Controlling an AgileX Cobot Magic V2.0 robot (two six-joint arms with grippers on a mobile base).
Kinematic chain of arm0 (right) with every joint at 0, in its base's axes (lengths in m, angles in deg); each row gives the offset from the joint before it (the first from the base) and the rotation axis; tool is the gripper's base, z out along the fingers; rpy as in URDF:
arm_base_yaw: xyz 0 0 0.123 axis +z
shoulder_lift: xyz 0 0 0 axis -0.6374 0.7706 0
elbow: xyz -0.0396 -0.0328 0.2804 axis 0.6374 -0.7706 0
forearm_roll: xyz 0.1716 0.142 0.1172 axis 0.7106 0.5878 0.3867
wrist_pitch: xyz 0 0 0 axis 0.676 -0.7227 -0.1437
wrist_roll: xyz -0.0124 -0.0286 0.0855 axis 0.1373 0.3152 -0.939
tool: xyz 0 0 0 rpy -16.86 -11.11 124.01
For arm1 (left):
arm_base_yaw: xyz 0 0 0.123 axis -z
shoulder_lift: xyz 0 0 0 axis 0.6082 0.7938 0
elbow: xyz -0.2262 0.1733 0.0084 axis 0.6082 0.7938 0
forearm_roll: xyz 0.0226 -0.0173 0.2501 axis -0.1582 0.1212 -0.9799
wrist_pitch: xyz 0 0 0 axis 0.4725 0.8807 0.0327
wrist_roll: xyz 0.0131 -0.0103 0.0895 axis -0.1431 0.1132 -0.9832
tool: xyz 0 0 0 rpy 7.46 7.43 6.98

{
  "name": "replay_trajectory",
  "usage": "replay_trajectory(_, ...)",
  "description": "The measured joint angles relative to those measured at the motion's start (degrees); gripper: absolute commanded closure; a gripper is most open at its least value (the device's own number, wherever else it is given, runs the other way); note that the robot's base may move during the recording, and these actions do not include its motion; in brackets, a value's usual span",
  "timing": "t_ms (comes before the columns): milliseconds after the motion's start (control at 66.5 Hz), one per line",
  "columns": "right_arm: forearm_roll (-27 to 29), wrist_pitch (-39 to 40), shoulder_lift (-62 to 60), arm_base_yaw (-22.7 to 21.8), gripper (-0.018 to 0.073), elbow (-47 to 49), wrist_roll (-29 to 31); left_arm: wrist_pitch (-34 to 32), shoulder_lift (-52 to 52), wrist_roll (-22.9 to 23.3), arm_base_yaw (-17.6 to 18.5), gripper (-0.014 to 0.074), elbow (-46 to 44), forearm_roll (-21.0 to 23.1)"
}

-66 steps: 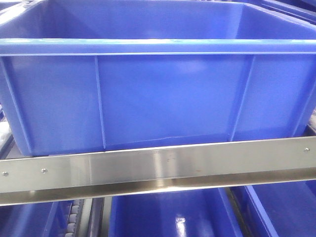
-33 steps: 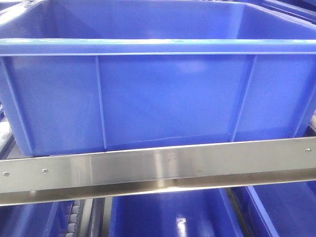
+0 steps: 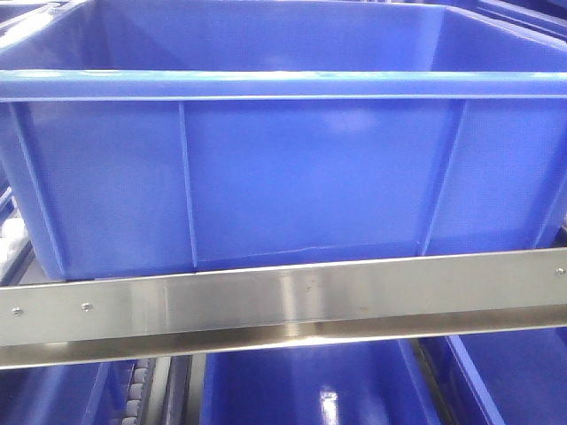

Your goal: Grab silver tray and place in blue box

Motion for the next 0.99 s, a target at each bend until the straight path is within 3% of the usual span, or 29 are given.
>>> replay_trajectory(105, 0.0, 0.0, 0.0, 0.0, 0.0503, 0.0, 0.0, -3.9, -1.1, -0.8, -4.1, 0.0701, 6.1, 1.3)
replay_trajectory(286, -0.1, 0.0, 0.0, 0.0, 0.0503, 0.0, 0.1, -9.4, -1.2, -1.2, -6.5, 0.0701, 11.8, 1.6)
replay_trajectory(993, -0.1, 0.0, 0.0, 0.0, 0.0503, 0.0, 0.1, -9.4, -1.2, -1.2, -6.7, 0.0701, 11.9, 1.6)
